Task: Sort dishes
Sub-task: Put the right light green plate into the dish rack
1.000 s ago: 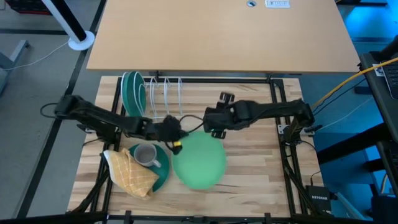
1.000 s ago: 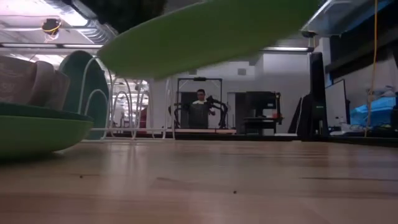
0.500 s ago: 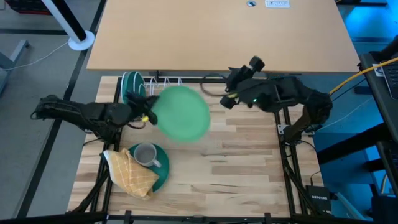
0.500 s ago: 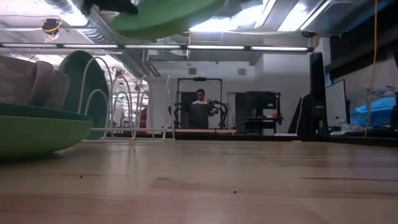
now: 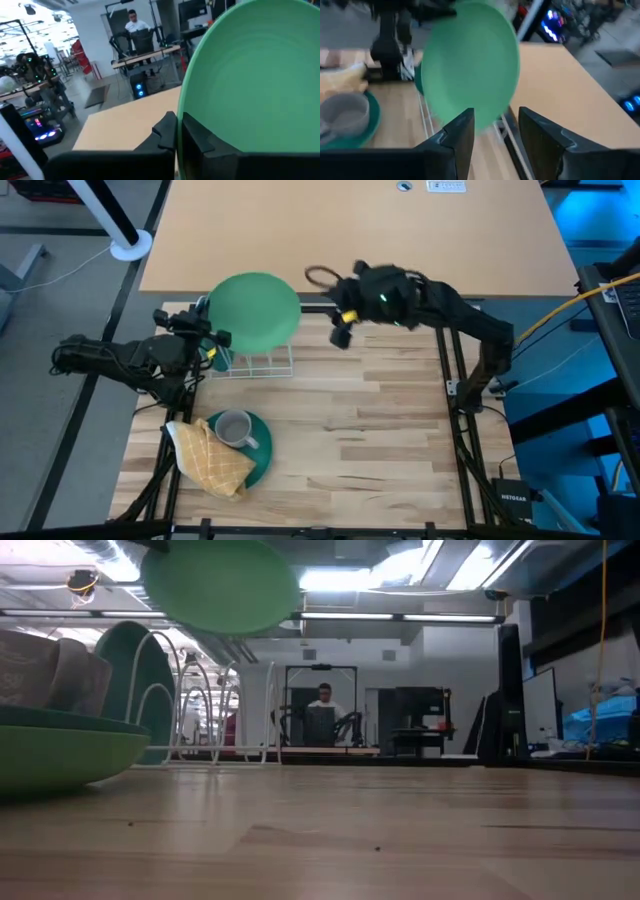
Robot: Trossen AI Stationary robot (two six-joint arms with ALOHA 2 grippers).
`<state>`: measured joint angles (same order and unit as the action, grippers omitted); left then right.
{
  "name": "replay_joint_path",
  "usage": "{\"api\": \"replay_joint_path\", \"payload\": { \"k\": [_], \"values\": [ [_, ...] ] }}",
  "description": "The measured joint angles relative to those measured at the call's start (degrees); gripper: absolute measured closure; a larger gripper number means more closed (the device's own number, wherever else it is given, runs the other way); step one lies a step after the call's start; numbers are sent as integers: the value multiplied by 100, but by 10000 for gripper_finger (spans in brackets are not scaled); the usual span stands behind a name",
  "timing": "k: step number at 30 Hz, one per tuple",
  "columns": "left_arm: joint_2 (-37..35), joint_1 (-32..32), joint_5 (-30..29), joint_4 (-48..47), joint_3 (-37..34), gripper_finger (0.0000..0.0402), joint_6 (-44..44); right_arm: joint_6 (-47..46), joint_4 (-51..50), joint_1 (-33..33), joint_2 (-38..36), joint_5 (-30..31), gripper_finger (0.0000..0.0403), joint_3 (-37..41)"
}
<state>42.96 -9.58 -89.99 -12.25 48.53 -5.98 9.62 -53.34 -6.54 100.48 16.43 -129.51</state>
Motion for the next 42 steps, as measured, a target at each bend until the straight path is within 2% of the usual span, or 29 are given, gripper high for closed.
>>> {"api": "replay_joint_path", "payload": {
  "k": [7,13,19,28,33,42],
  "values": [
    [-4,363,-3,865,0,401,-1004,274,865,-1060,727,-1808,244,-6],
    [-9,732,-5,1388,0,401,-1757,310,1020,-1744,1345,-2629,244,-4],
    [-9,1206,-7,1647,0,401,-2306,450,1723,-2090,1899,-3839,244,0],
    [-9,1577,-9,2550,0,401,-3322,888,3131,-2203,2410,-3871,244,0],
    [-7,1577,-11,2559,0,401,-3391,912,3726,-2278,2625,-3642,244,-1],
    [4,1548,-1,2538,0,401,-3304,1022,4079,-2529,2623,-3705,244,-1]
  ]
}}
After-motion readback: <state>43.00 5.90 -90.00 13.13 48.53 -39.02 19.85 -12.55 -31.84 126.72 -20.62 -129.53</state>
